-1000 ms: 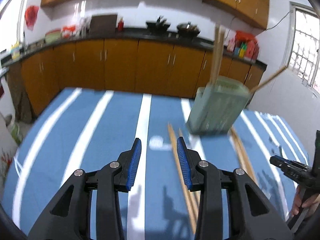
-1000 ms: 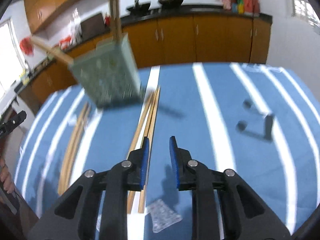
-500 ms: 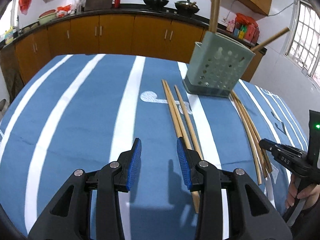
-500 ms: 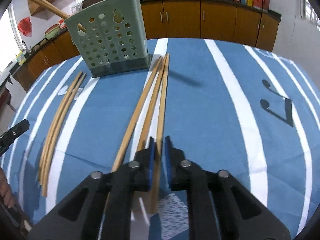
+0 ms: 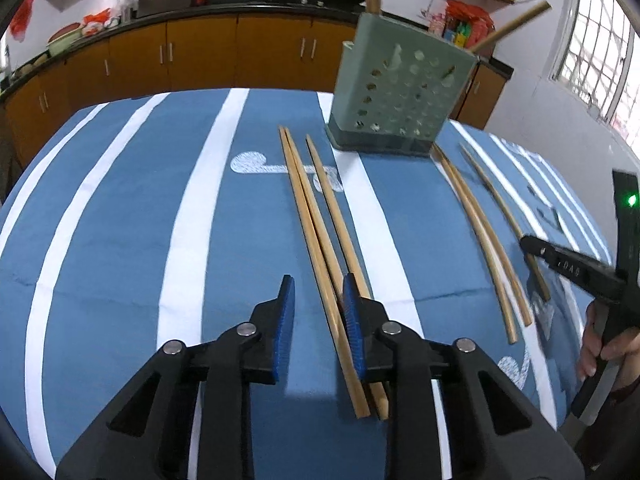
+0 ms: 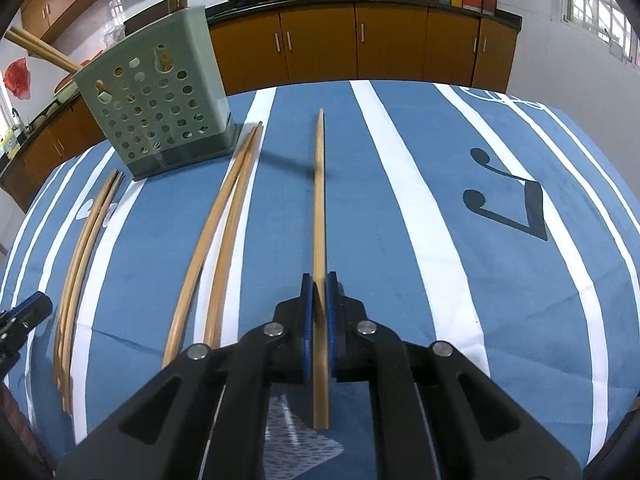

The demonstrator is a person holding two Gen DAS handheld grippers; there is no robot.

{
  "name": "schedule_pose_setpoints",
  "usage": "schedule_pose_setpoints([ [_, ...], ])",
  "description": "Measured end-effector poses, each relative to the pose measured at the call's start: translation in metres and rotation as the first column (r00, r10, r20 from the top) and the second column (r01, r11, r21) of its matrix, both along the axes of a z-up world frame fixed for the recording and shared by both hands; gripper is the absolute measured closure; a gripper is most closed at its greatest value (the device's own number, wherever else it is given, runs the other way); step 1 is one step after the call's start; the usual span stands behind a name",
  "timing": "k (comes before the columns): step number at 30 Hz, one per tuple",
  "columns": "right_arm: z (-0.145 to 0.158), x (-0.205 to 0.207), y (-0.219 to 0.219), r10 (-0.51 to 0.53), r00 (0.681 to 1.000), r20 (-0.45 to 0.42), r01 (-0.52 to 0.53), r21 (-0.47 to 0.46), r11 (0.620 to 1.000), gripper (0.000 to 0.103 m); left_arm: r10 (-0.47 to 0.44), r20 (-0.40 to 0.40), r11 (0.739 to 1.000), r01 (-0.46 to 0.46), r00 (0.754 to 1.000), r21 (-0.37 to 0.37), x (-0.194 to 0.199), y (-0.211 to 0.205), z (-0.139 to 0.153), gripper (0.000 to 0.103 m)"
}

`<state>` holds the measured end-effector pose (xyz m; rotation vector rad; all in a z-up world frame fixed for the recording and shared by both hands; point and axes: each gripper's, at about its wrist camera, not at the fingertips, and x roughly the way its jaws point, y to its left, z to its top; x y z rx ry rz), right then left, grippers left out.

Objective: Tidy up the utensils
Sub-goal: 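Grasp a chopstick with the right gripper while the left gripper grasps another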

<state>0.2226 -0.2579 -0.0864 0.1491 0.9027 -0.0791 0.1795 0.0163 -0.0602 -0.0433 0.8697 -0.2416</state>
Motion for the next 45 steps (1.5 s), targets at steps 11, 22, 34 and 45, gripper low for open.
schedule_pose_setpoints([
  [11,0.0,-0.003,0.01,0.035,0.999,0.003,-0.035,-0.019,0.999,0.092,0.02,-0.012,0.996,-0.019,1.0,0.089,0.002,-0.014,-0.009,0.083],
  [22,0.001,0.006,0.01,0.041,0.999,0.012,-0.041,-0.052,0.998,0.095,0.126,-0.012,0.988,-0.125,0.992,0.09,0.044,0.027,-0.007,0.096],
  [34,-0.001,0.013,0.002,0.023,0.999,0.024,-0.022,-0.032,0.999,0.095,0.131,-0.02,0.991,-0.131,0.991,0.011,0.054,0.044,-0.008,0.095],
  [45,-0.002,0.008,0.005,0.038,0.999,0.021,-0.037,-0.044,0.998,0.095,0.116,-0.016,0.993,-0.115,0.993,0.035,0.049,0.041,-0.008,0.095],
])
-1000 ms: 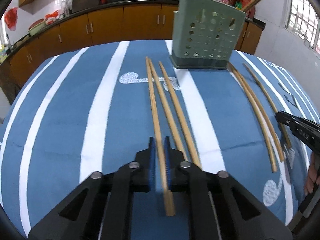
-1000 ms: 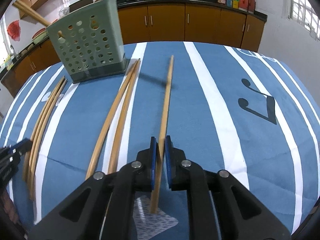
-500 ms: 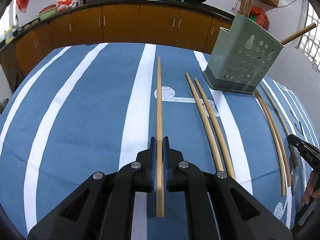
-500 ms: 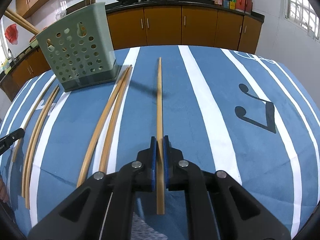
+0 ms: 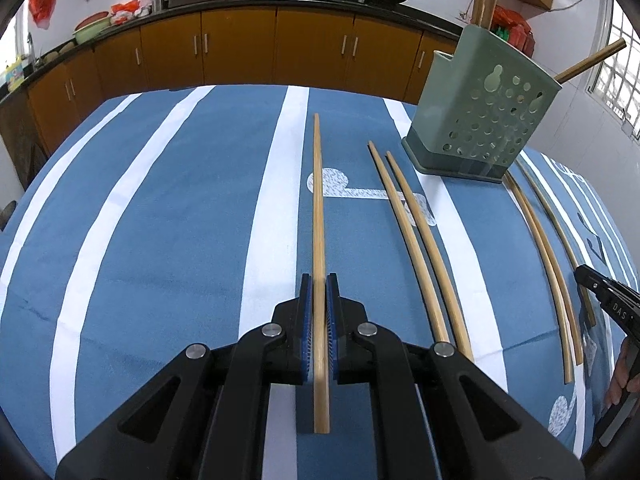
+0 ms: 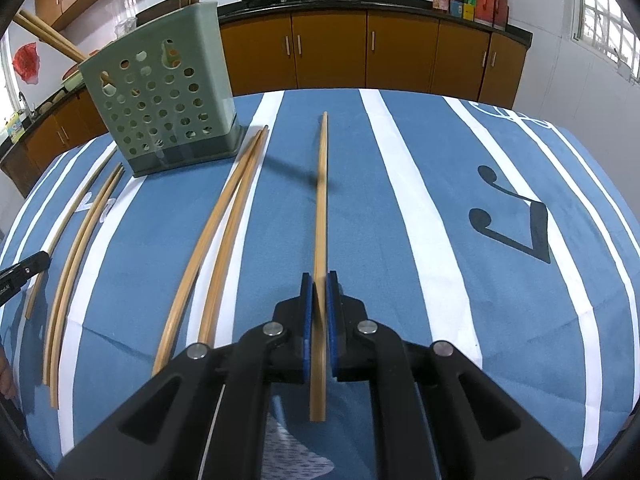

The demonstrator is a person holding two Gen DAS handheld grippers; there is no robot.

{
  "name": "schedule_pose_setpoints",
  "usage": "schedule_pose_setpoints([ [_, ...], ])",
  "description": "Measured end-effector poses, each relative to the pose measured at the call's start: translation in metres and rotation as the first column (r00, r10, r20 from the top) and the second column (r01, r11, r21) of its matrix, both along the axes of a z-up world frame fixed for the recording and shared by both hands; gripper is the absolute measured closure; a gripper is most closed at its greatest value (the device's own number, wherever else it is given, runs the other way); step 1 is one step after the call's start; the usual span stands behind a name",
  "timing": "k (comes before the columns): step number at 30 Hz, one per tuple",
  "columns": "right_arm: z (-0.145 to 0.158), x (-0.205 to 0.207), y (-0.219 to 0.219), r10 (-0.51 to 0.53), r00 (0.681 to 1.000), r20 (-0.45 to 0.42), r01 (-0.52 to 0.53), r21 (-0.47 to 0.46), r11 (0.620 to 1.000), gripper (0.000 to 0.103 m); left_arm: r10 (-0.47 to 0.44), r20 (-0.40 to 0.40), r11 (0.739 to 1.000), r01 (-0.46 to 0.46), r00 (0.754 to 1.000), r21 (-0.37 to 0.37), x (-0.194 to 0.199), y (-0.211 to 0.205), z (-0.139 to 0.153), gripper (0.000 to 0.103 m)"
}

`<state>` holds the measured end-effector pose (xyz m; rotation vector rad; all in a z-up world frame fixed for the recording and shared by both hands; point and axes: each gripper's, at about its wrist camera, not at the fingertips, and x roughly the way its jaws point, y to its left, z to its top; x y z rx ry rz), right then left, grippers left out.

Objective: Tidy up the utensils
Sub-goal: 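Grasp a chopstick with the right gripper while the left gripper grasps another, then lift both held chopsticks upright and carry them over the green holder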

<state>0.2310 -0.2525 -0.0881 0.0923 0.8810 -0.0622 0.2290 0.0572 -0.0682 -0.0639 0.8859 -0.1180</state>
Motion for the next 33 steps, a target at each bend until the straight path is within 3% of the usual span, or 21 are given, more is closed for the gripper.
schedule_pose_setpoints([
  [7,0.002,0.001,-0.001,0.001,1.0,-0.006,-0.001,0.002,1.0,0.095,-0.01,0.0,1.0,0.01,1.0,0.026,0.0,-0.001,0.0,0.096],
  [11,0.023,-0.009,-0.006,-0.009,0.998,0.055,0.008,0.018,1.0,0.095,-0.008,0.004,1.0,0.008,1.0,0.022,-0.005,0.002,0.008,0.096],
  [25,0.114,-0.038,-0.021,-0.048,0.947,0.318,0.042,0.027,0.999,0.095,0.013,0.221,1.0,-0.006,0.975,-0.03,-0.03,0.02,0.094,0.096],
  [33,0.134,-0.041,-0.023,-0.054,0.924,0.379,0.048,0.026,0.999,0.095,0.028,0.311,0.999,-0.013,0.95,-0.052,-0.035,0.021,0.128,0.096],
])
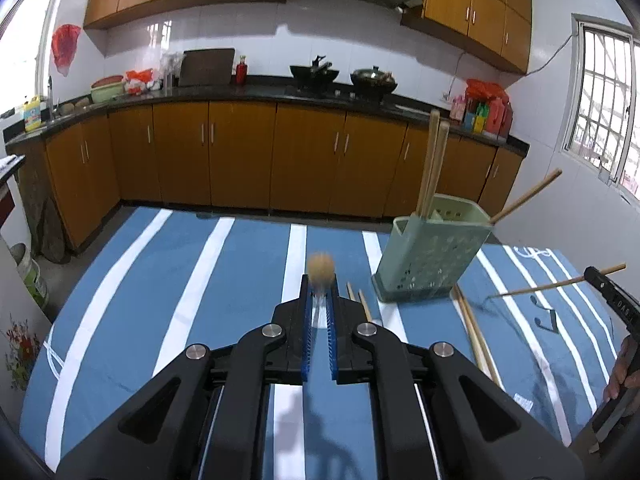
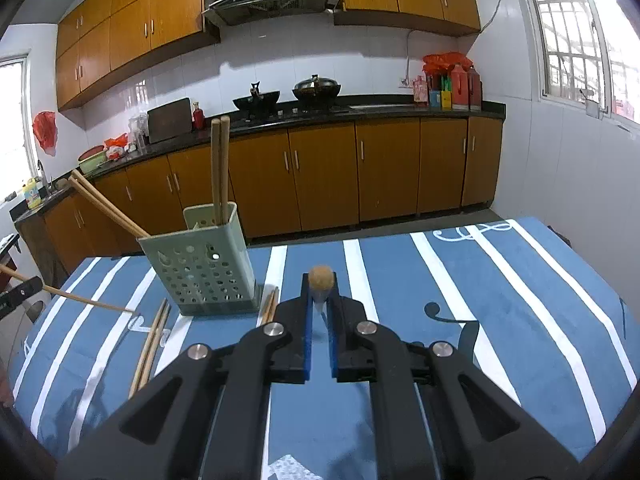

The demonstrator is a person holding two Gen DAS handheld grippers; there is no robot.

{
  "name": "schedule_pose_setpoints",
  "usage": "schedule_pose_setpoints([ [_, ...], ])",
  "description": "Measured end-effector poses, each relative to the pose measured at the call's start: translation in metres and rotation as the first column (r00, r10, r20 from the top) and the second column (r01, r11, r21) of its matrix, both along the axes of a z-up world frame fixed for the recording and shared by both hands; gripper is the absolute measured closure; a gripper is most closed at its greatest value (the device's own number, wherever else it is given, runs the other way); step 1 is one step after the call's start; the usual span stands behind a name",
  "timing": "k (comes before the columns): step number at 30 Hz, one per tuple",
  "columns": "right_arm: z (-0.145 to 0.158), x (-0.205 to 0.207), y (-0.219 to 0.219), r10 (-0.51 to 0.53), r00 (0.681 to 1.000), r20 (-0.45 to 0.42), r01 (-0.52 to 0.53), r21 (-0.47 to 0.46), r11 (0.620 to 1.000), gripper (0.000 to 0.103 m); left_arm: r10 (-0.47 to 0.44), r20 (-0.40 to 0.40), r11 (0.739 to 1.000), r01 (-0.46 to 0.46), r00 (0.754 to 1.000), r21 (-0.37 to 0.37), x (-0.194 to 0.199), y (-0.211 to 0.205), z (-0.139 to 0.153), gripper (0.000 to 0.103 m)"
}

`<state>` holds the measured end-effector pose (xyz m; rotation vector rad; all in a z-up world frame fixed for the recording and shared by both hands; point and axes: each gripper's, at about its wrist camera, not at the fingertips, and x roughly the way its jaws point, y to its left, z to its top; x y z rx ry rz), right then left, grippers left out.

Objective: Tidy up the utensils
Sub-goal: 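Lift both held chopsticks upright and carry them over the green holder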

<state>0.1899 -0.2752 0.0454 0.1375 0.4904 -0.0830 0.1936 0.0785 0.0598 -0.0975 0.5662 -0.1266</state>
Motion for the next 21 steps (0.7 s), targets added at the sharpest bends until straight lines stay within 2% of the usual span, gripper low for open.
schedule_pose_setpoints([
  [21,0.0071,-0.0036,-0.0001,0.004,1.0,0.026,-0.004,-0.006,1.0,0.095,0.0,0.027,1.0,0.0,1.0,-0.002,-0.0013,0.0005,0.0072,0.096],
])
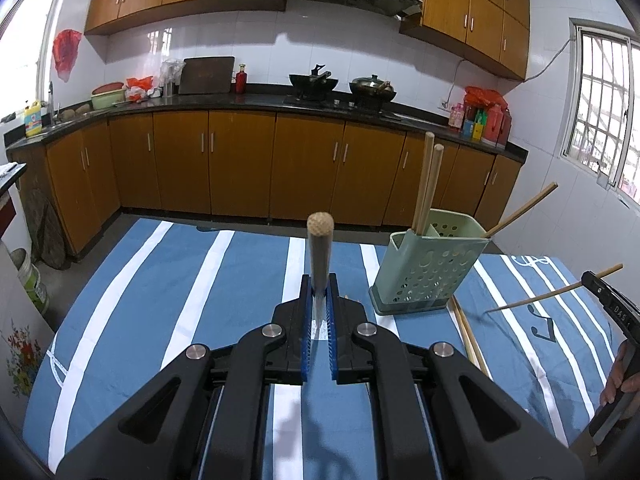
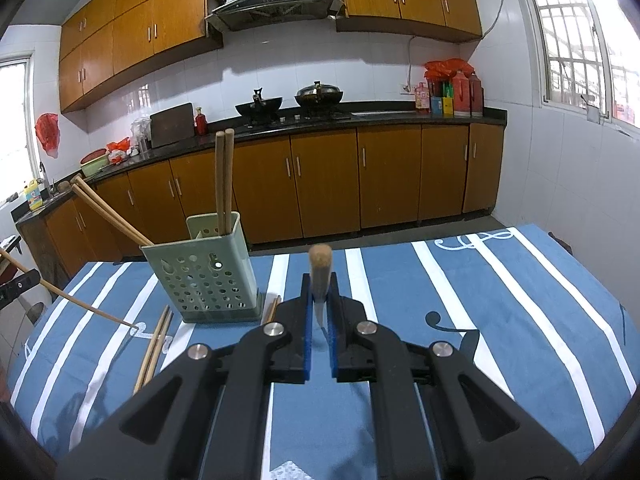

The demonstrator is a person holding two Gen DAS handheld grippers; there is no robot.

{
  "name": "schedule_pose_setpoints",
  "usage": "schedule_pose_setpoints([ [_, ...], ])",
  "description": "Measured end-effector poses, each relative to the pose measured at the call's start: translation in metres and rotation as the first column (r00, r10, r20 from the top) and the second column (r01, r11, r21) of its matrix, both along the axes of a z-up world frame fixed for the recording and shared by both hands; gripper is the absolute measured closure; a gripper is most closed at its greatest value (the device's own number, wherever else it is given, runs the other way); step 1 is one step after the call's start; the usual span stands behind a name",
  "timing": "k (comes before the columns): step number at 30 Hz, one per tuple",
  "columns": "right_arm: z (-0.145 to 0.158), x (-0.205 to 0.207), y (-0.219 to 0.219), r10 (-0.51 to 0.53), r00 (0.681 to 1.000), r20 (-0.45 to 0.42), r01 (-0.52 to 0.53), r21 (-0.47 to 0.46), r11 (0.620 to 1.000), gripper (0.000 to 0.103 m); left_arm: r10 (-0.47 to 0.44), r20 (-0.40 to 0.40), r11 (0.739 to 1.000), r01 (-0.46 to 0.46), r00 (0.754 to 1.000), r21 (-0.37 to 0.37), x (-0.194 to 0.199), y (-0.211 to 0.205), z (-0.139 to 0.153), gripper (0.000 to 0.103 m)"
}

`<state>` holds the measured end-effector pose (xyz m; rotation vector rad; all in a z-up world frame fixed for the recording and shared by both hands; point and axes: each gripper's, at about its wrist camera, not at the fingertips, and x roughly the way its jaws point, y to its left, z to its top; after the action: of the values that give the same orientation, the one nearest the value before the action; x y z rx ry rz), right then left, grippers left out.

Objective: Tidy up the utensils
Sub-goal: 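Lift both held chopsticks upright and carry them over the green holder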

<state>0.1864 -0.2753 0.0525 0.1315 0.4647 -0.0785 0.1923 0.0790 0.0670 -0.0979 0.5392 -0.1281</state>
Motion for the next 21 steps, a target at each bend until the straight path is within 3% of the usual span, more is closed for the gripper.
schedule_pose_setpoints([
  [9,0.028,-0.006,-0.001,0.037,0.998,0.04,-0.038,0.027,0.999,0.095,-0.042,0.046,0.999,0.043,0.998,-0.002,-0.007,-0.005,0.021,0.096],
  [17,0.065,-0.016,0.005,0.138,0.985,0.106,-0.149,0.107,0.983,0.095,-0.157,0.06,0.987,0.159,0.986,-0.037,-0.02,-0.02,0.043,0.096],
  [21,0.089,-0.02,0.011,0.177,0.97,0.168,-0.198,0.116,0.973,0.095,-0.209,0.103,0.975,0.216,0.972,-0.052,-0.027,-0.033,0.064,0.096],
])
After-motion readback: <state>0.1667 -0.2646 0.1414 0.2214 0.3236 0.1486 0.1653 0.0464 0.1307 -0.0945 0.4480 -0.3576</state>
